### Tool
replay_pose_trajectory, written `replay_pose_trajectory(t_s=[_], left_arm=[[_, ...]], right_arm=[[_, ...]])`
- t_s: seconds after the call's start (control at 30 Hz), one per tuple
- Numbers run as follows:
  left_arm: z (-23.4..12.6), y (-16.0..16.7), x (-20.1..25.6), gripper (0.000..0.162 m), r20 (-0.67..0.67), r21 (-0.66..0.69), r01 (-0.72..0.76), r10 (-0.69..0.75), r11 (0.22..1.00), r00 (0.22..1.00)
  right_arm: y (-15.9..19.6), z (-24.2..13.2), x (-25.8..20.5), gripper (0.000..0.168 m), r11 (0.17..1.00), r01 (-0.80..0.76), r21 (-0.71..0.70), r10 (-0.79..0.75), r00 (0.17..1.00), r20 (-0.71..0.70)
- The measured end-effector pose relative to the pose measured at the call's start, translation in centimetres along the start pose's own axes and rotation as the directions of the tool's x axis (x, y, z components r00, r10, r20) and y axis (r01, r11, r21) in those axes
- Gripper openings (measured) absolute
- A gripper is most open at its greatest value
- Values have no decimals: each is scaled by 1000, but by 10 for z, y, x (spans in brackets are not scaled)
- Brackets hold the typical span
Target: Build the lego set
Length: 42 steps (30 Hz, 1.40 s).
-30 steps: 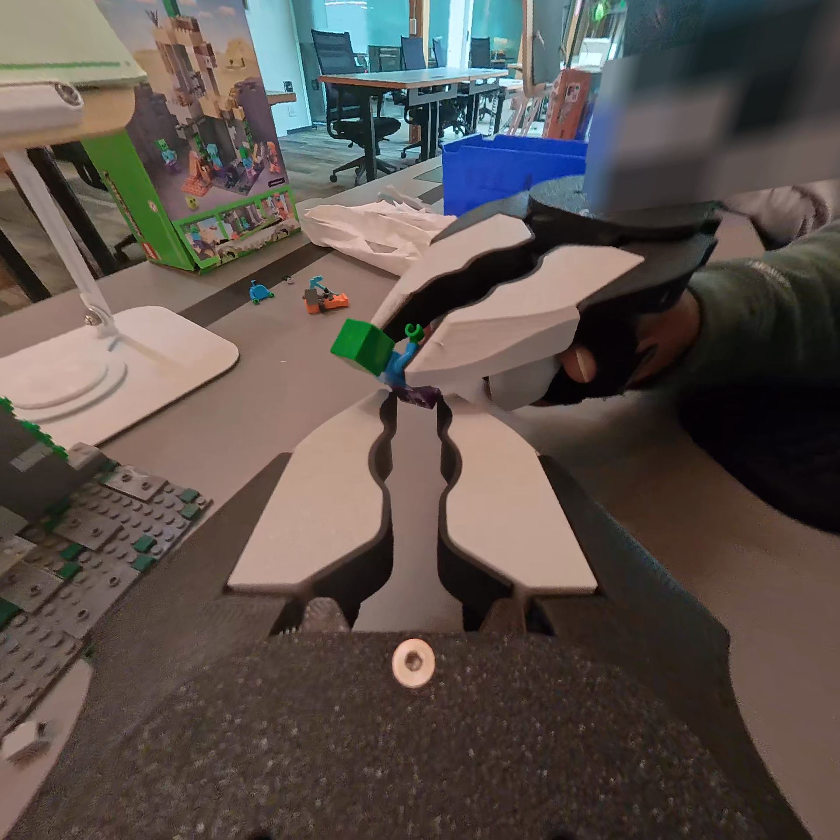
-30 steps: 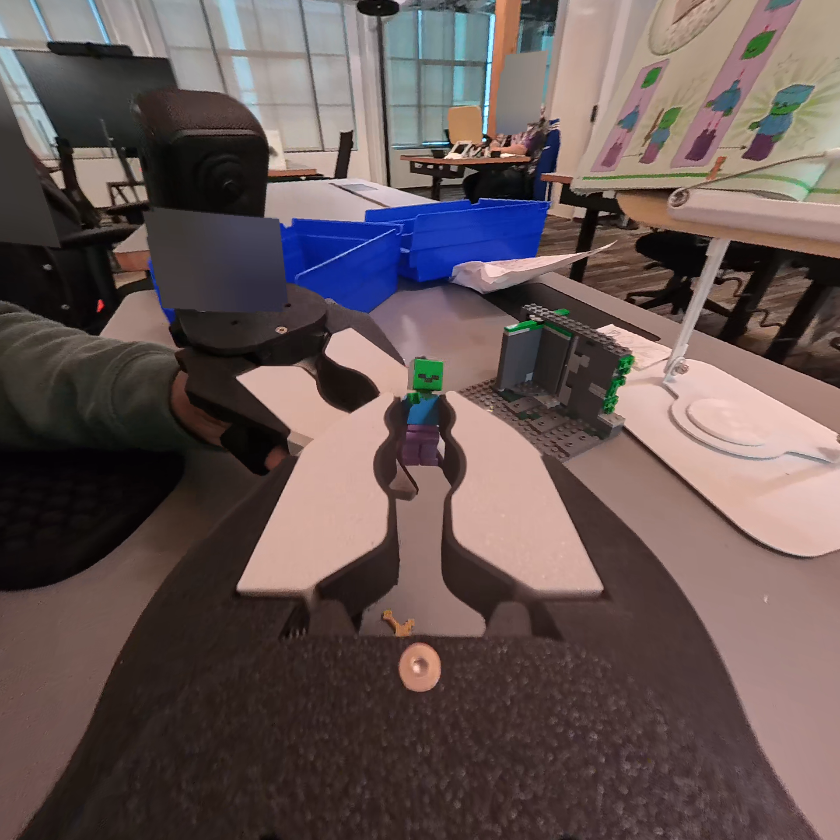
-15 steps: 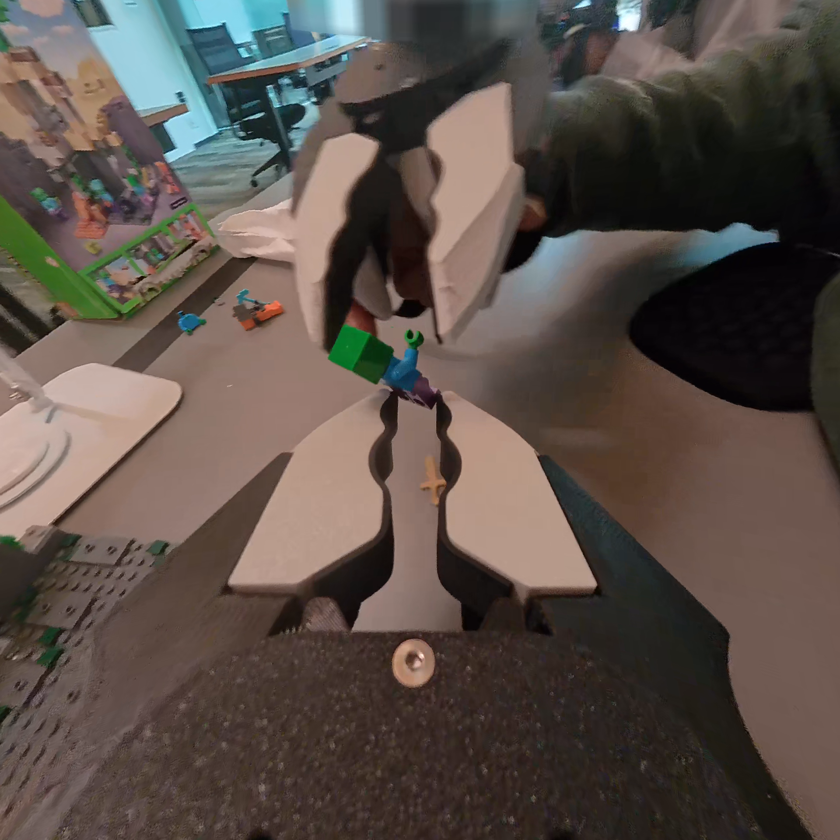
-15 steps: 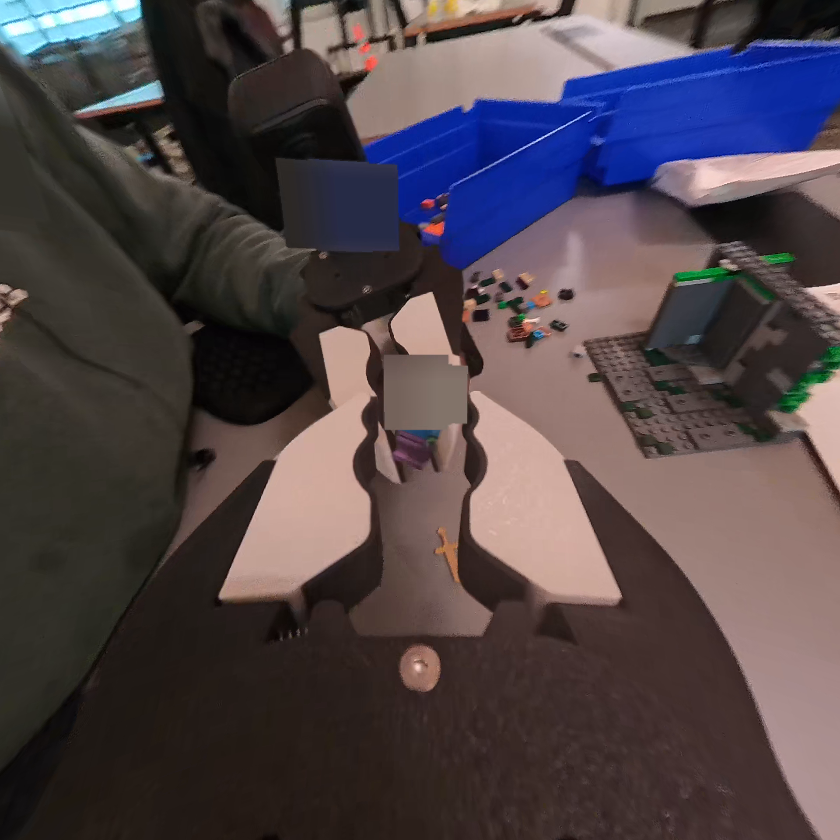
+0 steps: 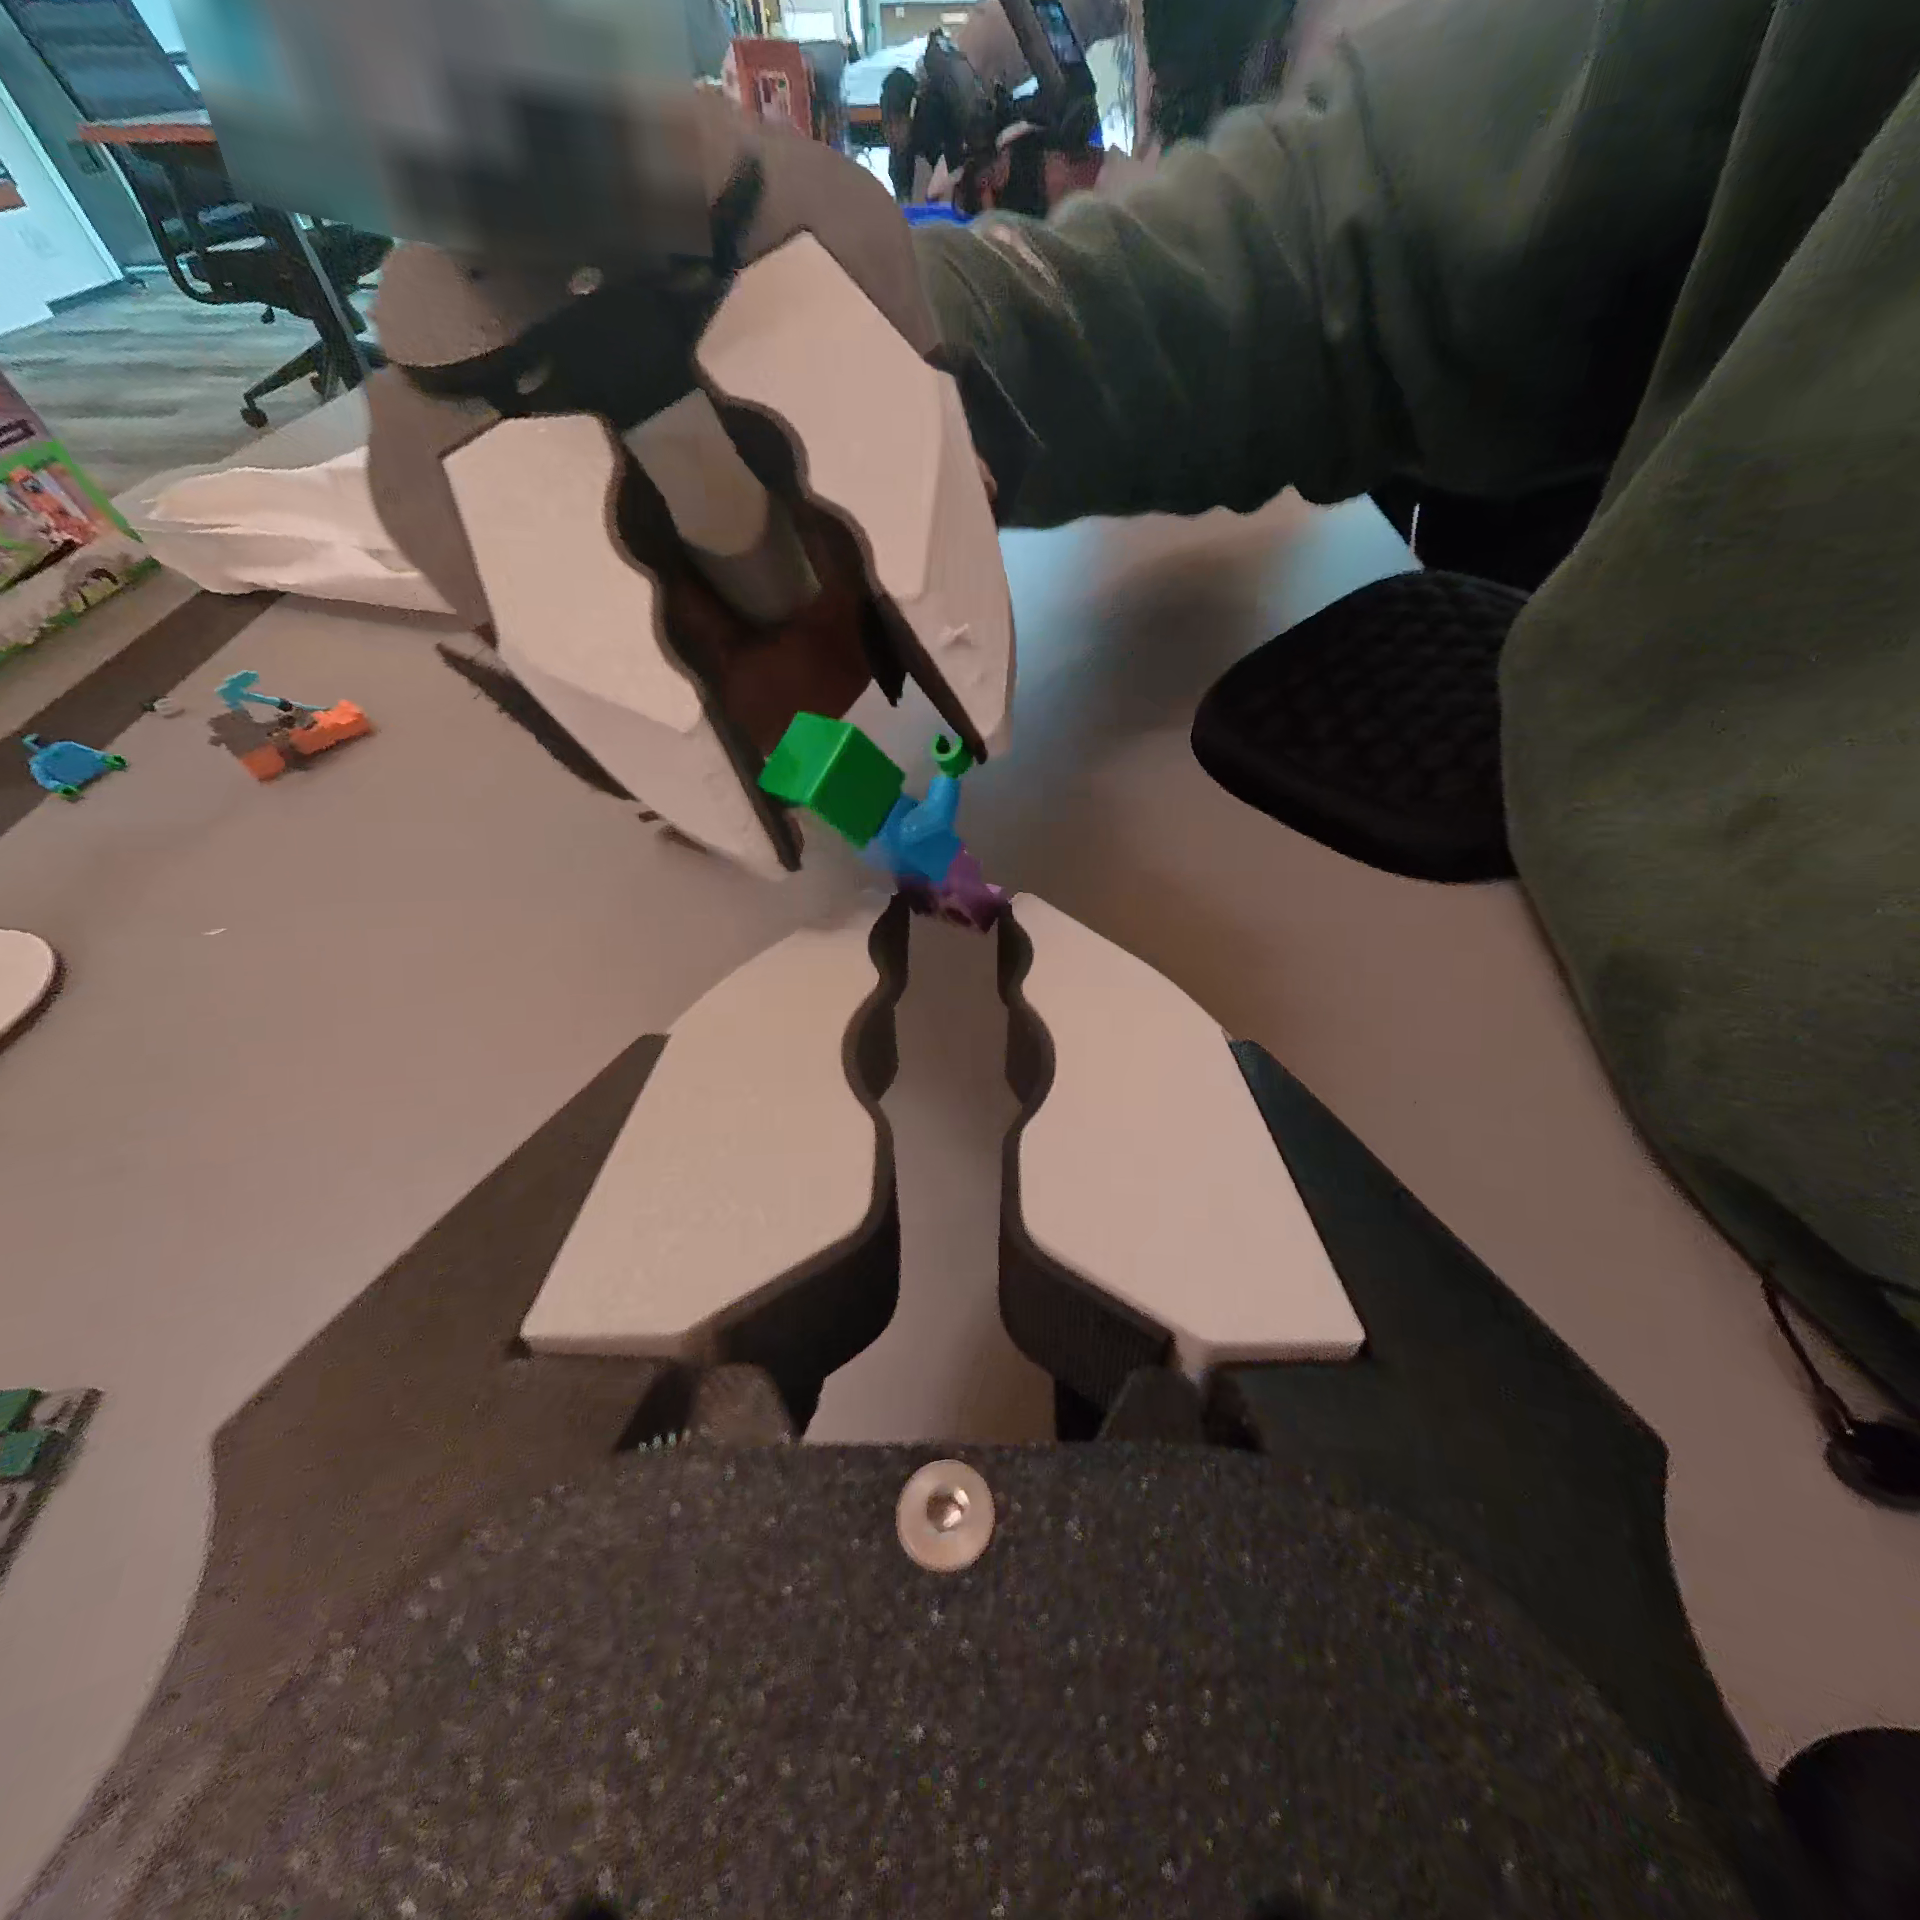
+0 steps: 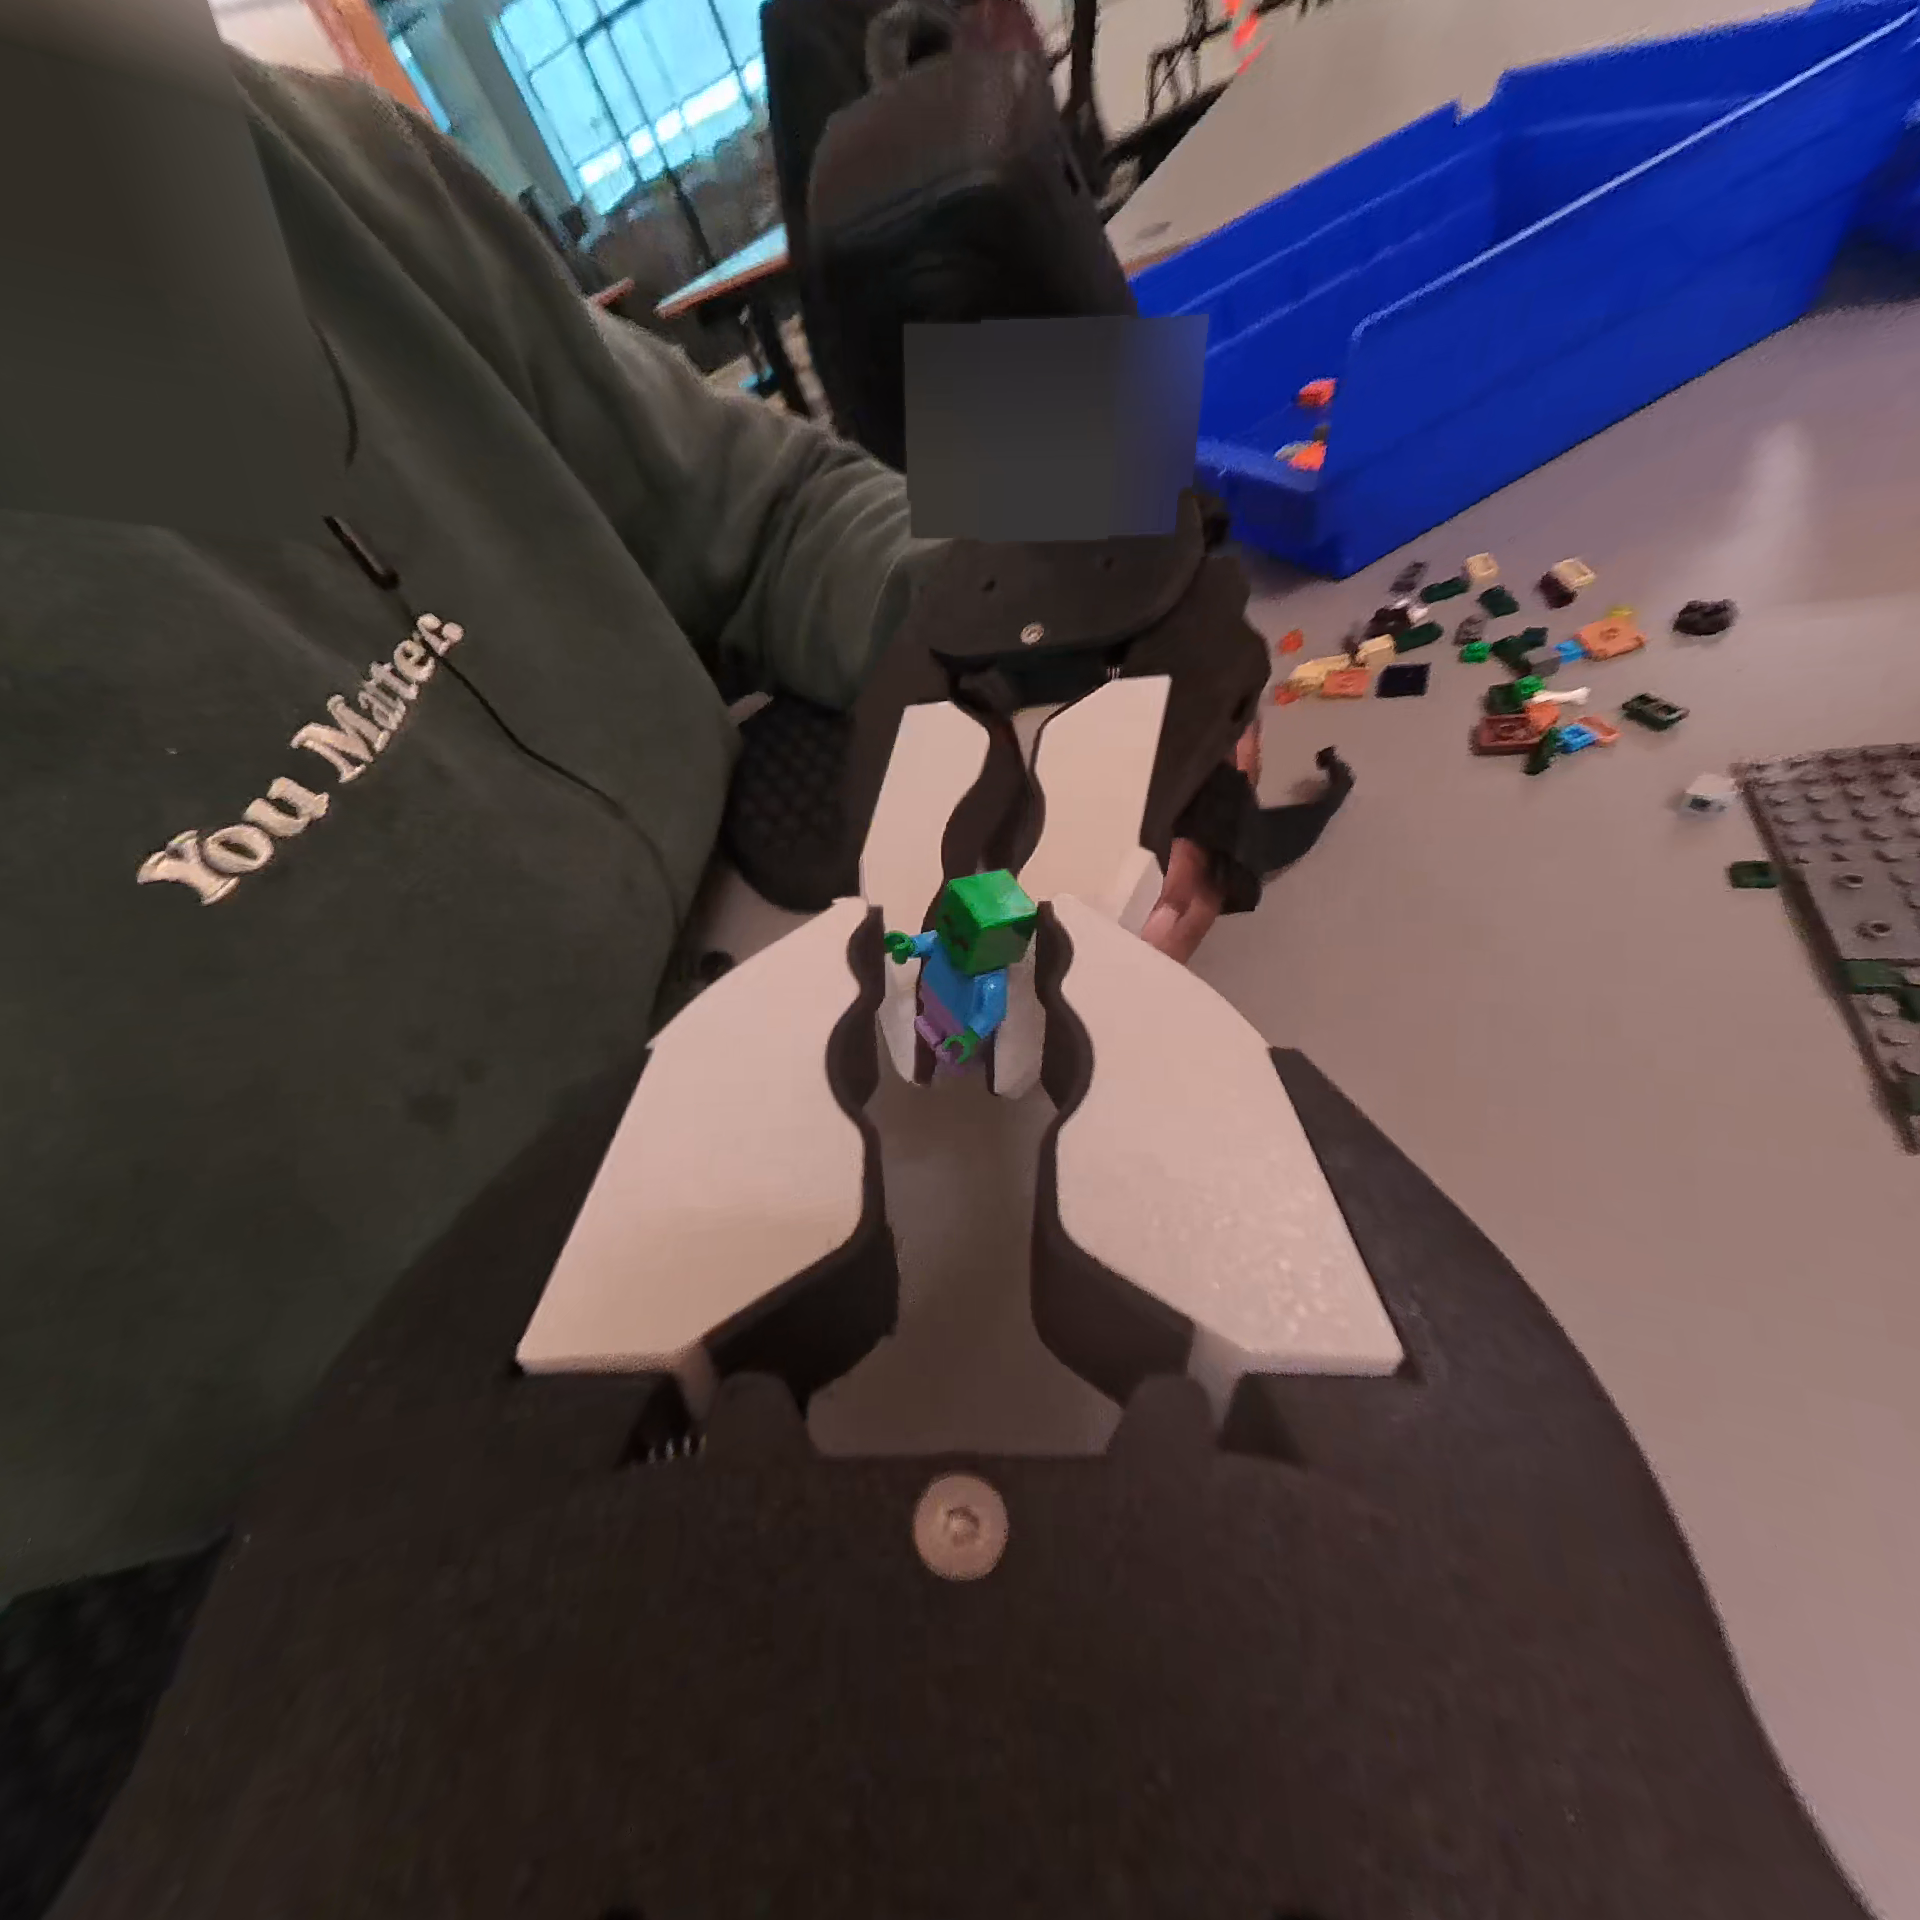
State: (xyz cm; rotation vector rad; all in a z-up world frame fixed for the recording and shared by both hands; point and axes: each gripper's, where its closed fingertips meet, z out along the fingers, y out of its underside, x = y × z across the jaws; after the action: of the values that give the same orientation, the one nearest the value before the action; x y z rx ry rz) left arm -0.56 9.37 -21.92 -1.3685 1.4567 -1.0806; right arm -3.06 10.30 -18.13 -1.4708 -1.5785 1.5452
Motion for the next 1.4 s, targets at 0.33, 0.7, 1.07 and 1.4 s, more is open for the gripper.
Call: replay_pose_trajectory(t_s=[0.33, 0.7, 1.07, 1.4], left_arm=[[-11, -14, -33, 21, 142, 113, 122, -137, 986, 980], [-18, -11, -45, 8, 280, 43, 21, -33, 999, 960], [-15, -3, -36, 8, 235, -33, -65, 71, 997, 970], [-14, -9, -37, 9, 203, 20, 59, -61, 998, 977]], right_arm=[[-22, -7, 19, 27, 934, 283, 217, -163, 880, -447], [-25, -7, 27, 23, 898, 434, 77, -296, 723, -624], [-9, 1, 21, 13, 929, 356, -100, -367, 856, -365], [-13, -2, 19, 13, 842, 530, -104, -512, 722, -466]])
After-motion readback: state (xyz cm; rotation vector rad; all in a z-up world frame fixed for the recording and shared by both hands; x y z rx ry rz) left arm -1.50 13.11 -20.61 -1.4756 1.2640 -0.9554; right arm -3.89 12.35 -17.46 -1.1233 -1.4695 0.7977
